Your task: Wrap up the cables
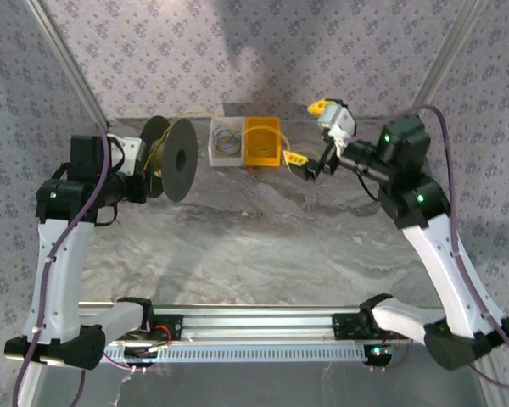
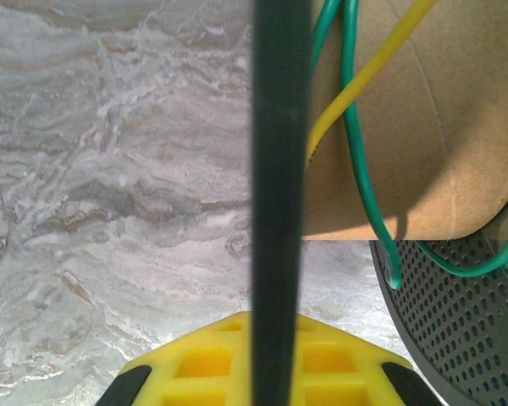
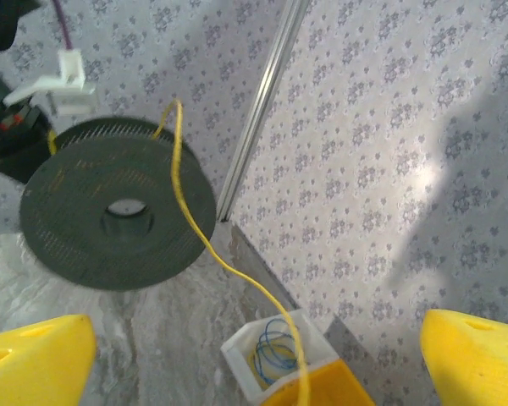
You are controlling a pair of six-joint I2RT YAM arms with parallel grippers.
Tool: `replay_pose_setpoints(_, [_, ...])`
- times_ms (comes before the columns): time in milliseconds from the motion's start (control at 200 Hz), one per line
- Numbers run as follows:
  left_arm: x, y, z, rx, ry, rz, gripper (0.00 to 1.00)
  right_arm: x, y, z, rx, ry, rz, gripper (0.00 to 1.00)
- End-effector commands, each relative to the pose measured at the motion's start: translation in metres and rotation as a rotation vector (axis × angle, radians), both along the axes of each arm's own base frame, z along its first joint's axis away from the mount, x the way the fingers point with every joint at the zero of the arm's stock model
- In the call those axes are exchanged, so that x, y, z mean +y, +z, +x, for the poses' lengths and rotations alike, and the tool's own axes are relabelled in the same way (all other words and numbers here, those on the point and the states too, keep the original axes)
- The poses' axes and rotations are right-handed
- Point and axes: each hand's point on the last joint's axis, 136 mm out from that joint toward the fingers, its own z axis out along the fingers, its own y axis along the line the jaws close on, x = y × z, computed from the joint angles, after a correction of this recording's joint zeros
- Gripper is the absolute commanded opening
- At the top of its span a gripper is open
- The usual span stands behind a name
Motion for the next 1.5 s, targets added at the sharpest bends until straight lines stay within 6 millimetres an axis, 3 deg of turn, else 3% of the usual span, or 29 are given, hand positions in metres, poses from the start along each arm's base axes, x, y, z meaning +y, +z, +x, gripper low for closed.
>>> replay_pose_setpoints(0, [-0.014, 0.048, -0.008, -0.145, -0.053, -0.078, 0.0, -0.008, -0.058, 0.023, 0.111, -0.104, -0.079, 1.0])
replay_pose_setpoints(195, [-0.022, 0.073, -0.019, -0.199, -0.087, -0.103, 0.0, -0.006, -0.083, 0.043, 0.166, -0.139, -0.07, 0.99])
replay_pose_setpoints(320, [-0.025, 0.081, -0.026, -0.22, -0.107, -0.113, 0.0, -0.004, -0.085, 0.057, 0.168, -0.17, -0.02, 0.97])
replay_pose_setpoints(390, [-0.028, 0.084, -0.028, -0.227, -0.117, -0.12, 0.0, -0.006, -0.084, 0.068, 0.167, -0.203, -0.006, 0.9])
replay_pose_setpoints(440, [-0.03, 0.085, -0.029, -0.228, -0.128, -0.128, 0.0, -0.005, -0.084, 0.077, 0.167, -0.216, -0.006, 0.72])
replay_pose_setpoints(505, [-0.034, 0.087, -0.029, -0.226, -0.147, -0.141, 0.0, -0.007, -0.086, 0.096, 0.173, -0.252, -0.012, 0.18])
replay_pose_setpoints(540, [-0.038, 0.088, -0.028, -0.22, -0.165, -0.152, 0.0, -0.01, -0.089, 0.11, 0.185, -0.28, -0.017, 0.0])
replay_pose_setpoints(675, [-0.053, 0.087, -0.022, -0.17, -0.236, -0.19, 0.0, -0.017, -0.1, 0.167, 0.27, -0.332, -0.022, 0.0])
replay_pose_setpoints(815, [-0.065, 0.072, -0.012, -0.098, -0.284, -0.212, 0.0, -0.027, -0.115, 0.228, 0.325, -0.404, -0.042, 0.0])
replay_pose_setpoints(884, [-0.071, 0.073, -0.009, -0.102, -0.302, -0.241, 0.0, -0.029, -0.132, 0.257, 0.395, -0.424, -0.083, 0.0])
replay_pose_setpoints(979, [-0.071, 0.093, 0.001, -0.153, -0.282, -0.264, 0.0, -0.024, -0.18, 0.286, 0.522, -0.44, -0.195, 0.0])
replay_pose_setpoints(1114, [-0.061, 0.143, 0.027, -0.289, -0.201, -0.342, 0.0, -0.013, -0.249, 0.294, 0.636, -0.47, -0.356, 0.0])
replay_pose_setpoints(1229, [-0.05, 0.174, 0.053, -0.373, -0.136, -0.452, 0.0, 0.0, -0.292, 0.283, 0.686, -0.488, -0.474, 0.0])
replay_pose_setpoints(1354, [-0.047, 0.191, 0.076, -0.419, -0.102, -0.5, 0.0, 0.015, -0.319, 0.258, 0.711, -0.482, -0.584, 0.0])
replay_pose_setpoints(1494, [-0.054, 0.2, 0.101, -0.433, -0.116, -0.575, 0.0, 0.041, -0.325, 0.219, 0.703, -0.457, -0.66, 0.0])
